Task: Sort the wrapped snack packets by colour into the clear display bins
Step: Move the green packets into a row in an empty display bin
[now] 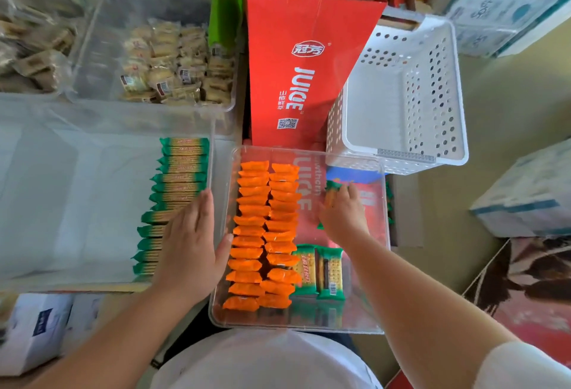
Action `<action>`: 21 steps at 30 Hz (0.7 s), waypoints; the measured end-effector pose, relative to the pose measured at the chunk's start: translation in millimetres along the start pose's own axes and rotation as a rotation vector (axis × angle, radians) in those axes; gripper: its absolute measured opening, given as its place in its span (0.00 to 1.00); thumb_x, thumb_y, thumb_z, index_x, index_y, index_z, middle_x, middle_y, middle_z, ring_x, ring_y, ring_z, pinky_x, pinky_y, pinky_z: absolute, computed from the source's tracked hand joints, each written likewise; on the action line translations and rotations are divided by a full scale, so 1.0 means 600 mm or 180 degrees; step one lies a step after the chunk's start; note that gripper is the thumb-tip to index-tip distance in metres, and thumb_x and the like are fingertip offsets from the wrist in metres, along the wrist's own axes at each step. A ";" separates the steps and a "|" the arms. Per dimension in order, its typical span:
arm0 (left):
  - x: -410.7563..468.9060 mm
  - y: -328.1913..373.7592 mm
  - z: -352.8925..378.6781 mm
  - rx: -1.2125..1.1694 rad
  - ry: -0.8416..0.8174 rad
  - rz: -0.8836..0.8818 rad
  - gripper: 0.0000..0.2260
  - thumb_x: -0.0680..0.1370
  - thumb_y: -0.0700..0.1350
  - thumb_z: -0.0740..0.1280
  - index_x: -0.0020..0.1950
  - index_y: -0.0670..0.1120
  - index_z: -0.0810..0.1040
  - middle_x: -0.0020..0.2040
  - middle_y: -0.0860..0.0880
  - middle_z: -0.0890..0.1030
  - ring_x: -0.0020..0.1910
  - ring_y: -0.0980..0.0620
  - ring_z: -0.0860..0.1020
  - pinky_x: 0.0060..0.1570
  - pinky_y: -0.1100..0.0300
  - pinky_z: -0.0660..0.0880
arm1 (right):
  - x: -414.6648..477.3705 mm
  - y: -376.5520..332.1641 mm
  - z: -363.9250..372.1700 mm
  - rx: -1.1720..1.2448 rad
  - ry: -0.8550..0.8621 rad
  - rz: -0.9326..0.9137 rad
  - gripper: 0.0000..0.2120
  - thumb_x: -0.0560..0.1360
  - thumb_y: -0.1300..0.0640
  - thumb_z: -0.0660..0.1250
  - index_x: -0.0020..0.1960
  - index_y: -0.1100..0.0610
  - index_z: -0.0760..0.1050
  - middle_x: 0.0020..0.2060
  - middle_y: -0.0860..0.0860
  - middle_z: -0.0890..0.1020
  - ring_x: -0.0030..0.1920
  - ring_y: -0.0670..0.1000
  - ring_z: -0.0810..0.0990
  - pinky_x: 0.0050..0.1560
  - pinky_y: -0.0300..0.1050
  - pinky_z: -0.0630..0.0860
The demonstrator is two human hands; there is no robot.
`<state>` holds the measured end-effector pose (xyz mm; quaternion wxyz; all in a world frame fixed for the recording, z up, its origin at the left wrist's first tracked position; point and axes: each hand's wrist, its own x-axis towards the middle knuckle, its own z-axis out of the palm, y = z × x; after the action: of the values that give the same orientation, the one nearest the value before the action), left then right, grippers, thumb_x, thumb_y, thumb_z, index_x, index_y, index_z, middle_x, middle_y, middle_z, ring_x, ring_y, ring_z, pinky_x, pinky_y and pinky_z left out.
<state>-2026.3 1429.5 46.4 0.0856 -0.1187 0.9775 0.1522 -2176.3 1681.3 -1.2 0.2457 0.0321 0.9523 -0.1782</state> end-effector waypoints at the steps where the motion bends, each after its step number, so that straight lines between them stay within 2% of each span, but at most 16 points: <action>1: -0.001 0.000 0.001 -0.0019 -0.0001 -0.0001 0.35 0.81 0.59 0.53 0.82 0.41 0.48 0.81 0.41 0.57 0.79 0.41 0.58 0.75 0.44 0.59 | -0.003 0.005 0.009 0.0282 0.0189 0.0075 0.25 0.81 0.44 0.55 0.73 0.57 0.65 0.71 0.54 0.67 0.70 0.58 0.68 0.66 0.55 0.70; 3: -0.001 -0.001 0.003 -0.0063 0.0005 0.0012 0.36 0.80 0.59 0.54 0.82 0.41 0.49 0.81 0.41 0.57 0.79 0.41 0.58 0.75 0.45 0.58 | -0.008 0.013 0.021 0.0796 0.0458 0.0273 0.20 0.82 0.49 0.55 0.73 0.50 0.66 0.67 0.51 0.71 0.62 0.57 0.74 0.56 0.51 0.73; 4: 0.000 -0.002 0.004 -0.0063 0.0008 0.0021 0.36 0.80 0.59 0.54 0.82 0.41 0.49 0.81 0.41 0.57 0.79 0.41 0.57 0.75 0.45 0.58 | -0.009 0.017 0.025 0.0979 0.0503 0.0405 0.20 0.82 0.51 0.56 0.74 0.46 0.64 0.66 0.51 0.73 0.60 0.56 0.76 0.52 0.48 0.74; 6: 0.001 -0.003 0.003 -0.0042 0.0008 0.0031 0.36 0.80 0.59 0.53 0.82 0.41 0.50 0.80 0.41 0.57 0.78 0.41 0.58 0.75 0.45 0.58 | -0.007 0.017 0.033 0.1368 0.0467 0.0786 0.28 0.81 0.52 0.62 0.78 0.43 0.57 0.65 0.52 0.76 0.58 0.57 0.79 0.45 0.46 0.76; 8: 0.001 -0.002 0.002 -0.0038 -0.0001 0.0017 0.36 0.80 0.60 0.52 0.81 0.41 0.50 0.80 0.40 0.58 0.78 0.41 0.59 0.75 0.44 0.60 | -0.002 0.010 0.038 0.1589 0.0385 0.1066 0.36 0.77 0.49 0.70 0.79 0.47 0.53 0.63 0.54 0.78 0.57 0.57 0.81 0.45 0.49 0.79; 11: 0.000 -0.001 0.002 -0.0013 -0.0014 -0.0018 0.36 0.80 0.60 0.52 0.81 0.41 0.51 0.80 0.41 0.58 0.78 0.41 0.58 0.75 0.45 0.59 | 0.012 0.003 0.040 0.1622 0.0226 0.1339 0.33 0.73 0.45 0.75 0.70 0.54 0.64 0.53 0.53 0.81 0.46 0.52 0.83 0.34 0.44 0.78; 13: -0.001 -0.001 0.003 -0.0021 -0.0021 -0.0041 0.36 0.80 0.60 0.53 0.82 0.42 0.50 0.81 0.41 0.57 0.79 0.42 0.58 0.75 0.46 0.57 | 0.017 0.003 0.037 0.1685 0.0077 0.1491 0.32 0.69 0.43 0.78 0.64 0.55 0.68 0.49 0.52 0.81 0.44 0.51 0.83 0.35 0.46 0.80; 15: 0.000 -0.002 0.003 -0.0059 -0.0003 -0.0035 0.36 0.80 0.61 0.53 0.82 0.42 0.50 0.80 0.42 0.58 0.78 0.42 0.58 0.75 0.46 0.57 | 0.015 0.003 0.036 0.1659 0.0008 0.1464 0.29 0.66 0.45 0.80 0.59 0.55 0.72 0.47 0.52 0.81 0.42 0.51 0.83 0.37 0.47 0.82; 17: 0.001 -0.003 -0.002 -0.0117 0.0020 -0.0034 0.37 0.79 0.63 0.51 0.82 0.43 0.52 0.80 0.42 0.59 0.78 0.42 0.59 0.75 0.46 0.58 | 0.004 -0.003 0.031 0.1552 0.0035 0.1247 0.28 0.65 0.46 0.80 0.59 0.53 0.73 0.48 0.51 0.80 0.43 0.50 0.82 0.36 0.47 0.82; 21: 0.008 -0.005 -0.028 -0.0296 0.0149 -0.0013 0.36 0.78 0.65 0.54 0.81 0.48 0.54 0.80 0.44 0.61 0.78 0.43 0.59 0.75 0.45 0.59 | -0.048 -0.032 -0.019 0.1750 0.0457 0.0596 0.27 0.68 0.48 0.79 0.60 0.48 0.70 0.46 0.48 0.81 0.40 0.46 0.81 0.31 0.42 0.78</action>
<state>-2032.1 1420.3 60.5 0.0573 -0.1280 0.9708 0.1944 -2158.8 1668.1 28.1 0.1752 0.1976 0.8762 -0.4032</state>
